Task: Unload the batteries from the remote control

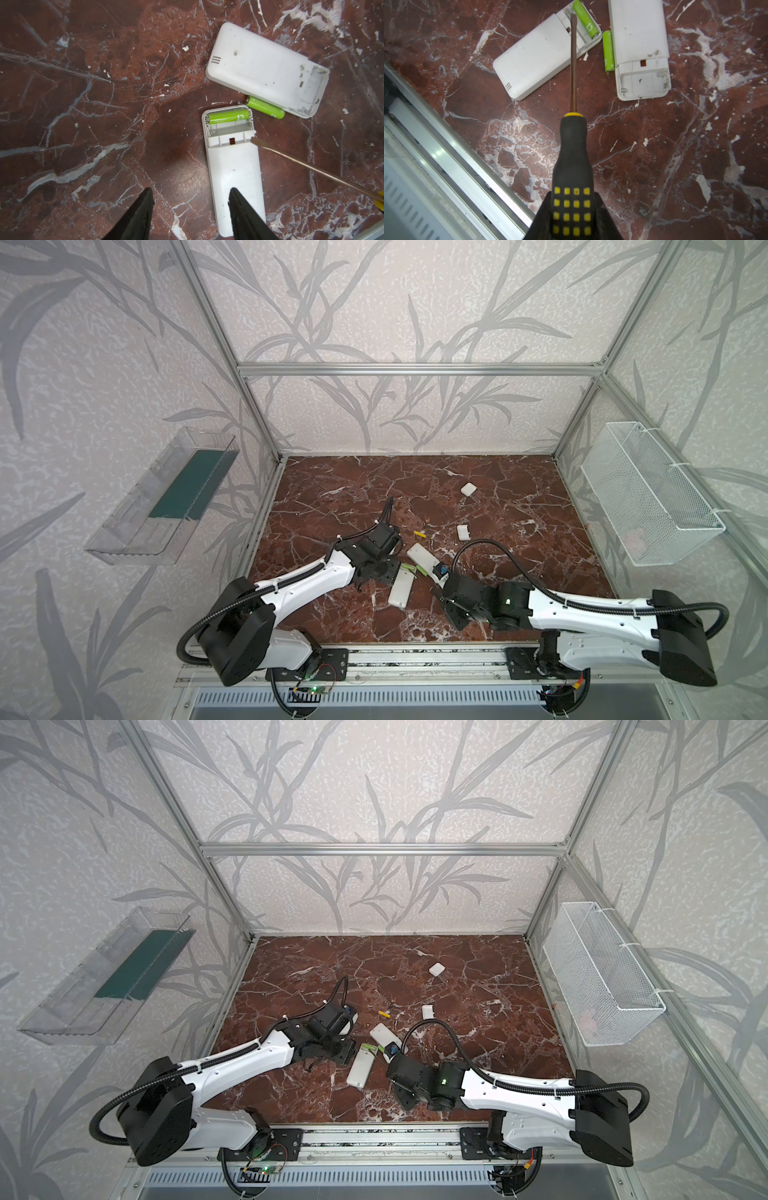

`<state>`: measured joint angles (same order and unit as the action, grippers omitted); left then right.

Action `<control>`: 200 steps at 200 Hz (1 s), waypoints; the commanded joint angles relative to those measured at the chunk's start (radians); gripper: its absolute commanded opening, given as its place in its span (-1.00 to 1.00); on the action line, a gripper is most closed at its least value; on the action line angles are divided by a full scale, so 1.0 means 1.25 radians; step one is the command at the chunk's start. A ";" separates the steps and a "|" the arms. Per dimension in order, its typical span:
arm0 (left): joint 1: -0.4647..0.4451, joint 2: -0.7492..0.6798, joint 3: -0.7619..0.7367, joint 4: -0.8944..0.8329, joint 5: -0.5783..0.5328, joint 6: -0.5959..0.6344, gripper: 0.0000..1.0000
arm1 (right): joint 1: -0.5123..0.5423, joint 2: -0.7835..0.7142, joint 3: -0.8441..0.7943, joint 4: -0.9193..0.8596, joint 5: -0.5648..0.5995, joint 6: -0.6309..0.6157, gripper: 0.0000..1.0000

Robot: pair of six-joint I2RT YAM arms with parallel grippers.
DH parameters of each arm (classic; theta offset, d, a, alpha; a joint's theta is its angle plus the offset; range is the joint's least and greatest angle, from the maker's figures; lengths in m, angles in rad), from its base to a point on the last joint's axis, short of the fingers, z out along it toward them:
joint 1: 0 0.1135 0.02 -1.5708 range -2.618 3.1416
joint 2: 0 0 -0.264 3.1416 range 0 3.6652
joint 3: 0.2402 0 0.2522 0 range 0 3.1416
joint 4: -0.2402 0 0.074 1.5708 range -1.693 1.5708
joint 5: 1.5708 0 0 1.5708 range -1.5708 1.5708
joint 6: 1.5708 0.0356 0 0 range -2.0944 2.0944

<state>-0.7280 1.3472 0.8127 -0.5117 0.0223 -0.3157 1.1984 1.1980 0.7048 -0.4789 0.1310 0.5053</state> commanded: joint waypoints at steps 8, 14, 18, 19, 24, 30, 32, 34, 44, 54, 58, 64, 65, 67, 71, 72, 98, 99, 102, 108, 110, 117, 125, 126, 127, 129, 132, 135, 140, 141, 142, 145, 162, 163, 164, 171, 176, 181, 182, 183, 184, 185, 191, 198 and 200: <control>-0.014 -0.015 -0.042 0.042 0.025 -0.057 0.18 | -0.002 0.037 0.036 -0.044 -0.037 0.012 -1.00; -0.019 -0.013 -0.052 0.051 0.030 -0.061 0.18 | -0.001 0.044 0.039 -0.048 -0.039 0.018 -1.00; -0.023 -0.012 -0.056 0.055 0.030 -0.067 0.18 | -0.002 0.047 0.041 -0.052 -0.039 0.022 -1.00; -0.024 -0.011 -0.057 0.056 0.029 -0.068 0.18 | -0.002 0.049 0.042 -0.053 -0.039 0.022 -1.00; -0.028 -0.008 -0.061 0.057 0.026 -0.073 0.17 | -0.002 0.053 0.045 -0.060 -0.039 0.026 -1.00; -0.033 -0.003 -0.064 0.058 0.026 -0.077 0.17 | -0.002 0.058 0.047 -0.067 -0.036 0.031 -1.00; -0.035 -0.002 -0.065 0.058 0.026 -0.079 0.16 | -0.002 0.059 0.049 -0.071 -0.035 0.031 -1.00; -0.037 0.001 -0.067 0.059 0.026 -0.080 0.16 | -0.002 0.060 0.050 -0.073 -0.034 0.033 -1.00; -0.046 0.007 -0.074 0.063 0.023 -0.088 0.16 | -0.004 0.065 0.055 -0.086 -0.026 0.039 -1.00; -0.056 0.010 -0.080 0.071 0.020 -0.093 0.15 | -0.006 0.068 0.061 -0.091 -0.023 0.039 -1.00; -0.060 0.011 -0.082 0.075 0.018 -0.095 0.16 | -0.007 0.068 0.063 -0.089 -0.024 0.038 -1.00; -0.065 0.011 -0.085 0.080 0.017 -0.096 0.16 | -0.010 0.070 0.067 -0.091 -0.024 0.038 -1.00; -0.065 0.011 -0.085 0.081 0.017 -0.096 0.16 | -0.009 0.070 0.067 -0.092 -0.024 0.038 -1.00; -0.067 0.011 -0.086 0.082 0.016 -0.098 0.16 | -0.011 0.071 0.069 -0.092 -0.023 0.038 -1.00; -0.071 0.011 -0.085 0.082 0.017 -0.098 0.16 | -0.012 0.071 0.071 -0.095 -0.023 0.038 -1.00; -0.071 0.011 -0.085 0.083 0.017 -0.099 0.16 | -0.012 0.072 0.071 -0.096 -0.023 0.038 -1.00; -0.091 0.005 -0.090 0.084 0.012 -0.107 0.21 | -0.022 0.072 0.082 -0.108 -0.023 0.039 -1.00; -0.092 0.005 -0.091 0.085 0.012 -0.107 0.22 | -0.022 0.072 0.082 -0.108 -0.023 0.039 -1.00; -0.094 0.004 -0.091 0.086 0.012 -0.107 0.23 | -0.023 0.072 0.082 -0.107 -0.024 0.038 -1.00; -0.100 0.002 -0.093 0.087 0.013 -0.110 0.24 | -0.028 0.076 0.083 -0.109 -0.027 0.038 -1.00; -0.102 0.001 -0.094 0.088 0.013 -0.111 0.25 | -0.029 0.077 0.083 -0.110 -0.028 0.039 -1.00; -0.110 0.001 -0.095 0.088 0.013 -0.110 0.27 | -0.031 0.081 0.085 -0.113 -0.032 0.037 -1.00; -0.120 0.002 -0.098 0.089 0.012 -0.108 0.29 | -0.031 0.085 0.087 -0.113 -0.035 0.034 -1.00; -0.120 0.002 -0.098 0.090 0.011 -0.108 0.30 | -0.031 0.085 0.088 -0.113 -0.035 0.034 -1.00; -0.122 0.002 -0.098 0.091 0.009 -0.107 0.30 | -0.031 0.086 0.088 -0.112 -0.035 0.034 -1.00; -0.124 0.003 -0.099 0.092 0.008 -0.108 0.30 | -0.031 0.088 0.089 -0.113 -0.034 0.034 -1.00; -0.127 0.004 -0.102 0.093 0.005 -0.108 0.30 | -0.031 0.090 0.091 -0.114 -0.035 0.033 -1.00; -0.129 0.005 -0.103 0.094 0.004 -0.108 0.31 | -0.031 0.093 0.092 -0.116 -0.037 0.032 -1.00; -0.132 0.009 -0.106 0.097 0.003 -0.109 0.31 | -0.031 0.097 0.096 -0.118 -0.038 0.030 -1.00; -0.132 0.009 -0.106 0.098 0.003 -0.109 0.31 | -0.031 0.098 0.097 -0.118 -0.039 0.030 -1.00; -0.132 0.011 -0.107 0.098 0.003 -0.110 0.31 | -0.031 0.099 0.098 -0.119 -0.039 0.031 -1.00; -0.133 0.015 -0.108 0.098 0.002 -0.111 0.31 | -0.031 0.103 0.100 -0.121 -0.041 0.030 -1.00; -0.137 0.039 -0.111 0.101 0.000 -0.120 0.30 | -0.032 0.121 0.118 -0.134 -0.046 0.027 -1.00; -0.138 0.040 -0.111 0.101 0.000 -0.121 0.30 | -0.032 0.123 0.119 -0.135 -0.046 0.027 -1.00; -0.138 0.041 -0.111 0.102 0.000 -0.121 0.30 | -0.032 0.125 0.121 -0.135 -0.047 0.027 -1.00; -0.142 0.051 -0.115 0.106 -0.006 -0.125 0.29 | -0.032 0.135 0.131 -0.144 -0.050 0.025 -1.00; -0.144 0.057 -0.120 0.110 -0.011 -0.127 0.29 | -0.032 0.142 0.138 -0.147 -0.052 0.023 -1.00; -0.145 0.062 -0.122 0.115 -0.013 -0.130 0.28 | -0.032 0.150 0.144 -0.153 -0.052 0.022 -1.00; -0.145 0.063 -0.123 0.116 -0.013 -0.130 0.28 | -0.032 0.152 0.145 -0.154 -0.052 0.022 -1.00; -0.145 0.064 -0.125 0.117 -0.012 -0.130 0.28 | -0.032 0.153 0.146 -0.154 -0.052 0.022 -1.00; -0.145 0.065 -0.125 0.118 -0.012 -0.130 0.28 | -0.032 0.154 0.148 -0.155 -0.052 0.022 -1.00; -0.145 0.066 -0.126 0.120 -0.012 -0.131 0.28 | -0.032 0.156 0.149 -0.155 -0.052 0.022 -1.00; -0.146 0.070 -0.129 0.126 -0.013 -0.132 0.27 | -0.032 0.164 0.155 -0.159 -0.053 0.022 -1.00; -0.145 0.075 -0.134 0.132 -0.012 -0.136 0.25 | -0.032 0.174 0.163 -0.163 -0.053 0.022 -1.00; -0.145 0.076 -0.135 0.134 -0.012 -0.136 0.24 | -0.032 0.176 0.165 -0.165 -0.053 0.022 -1.00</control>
<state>-0.9043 1.4178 0.6701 -0.3641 0.0460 -0.4519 1.1629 1.3842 0.8700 -0.6250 0.0895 0.5449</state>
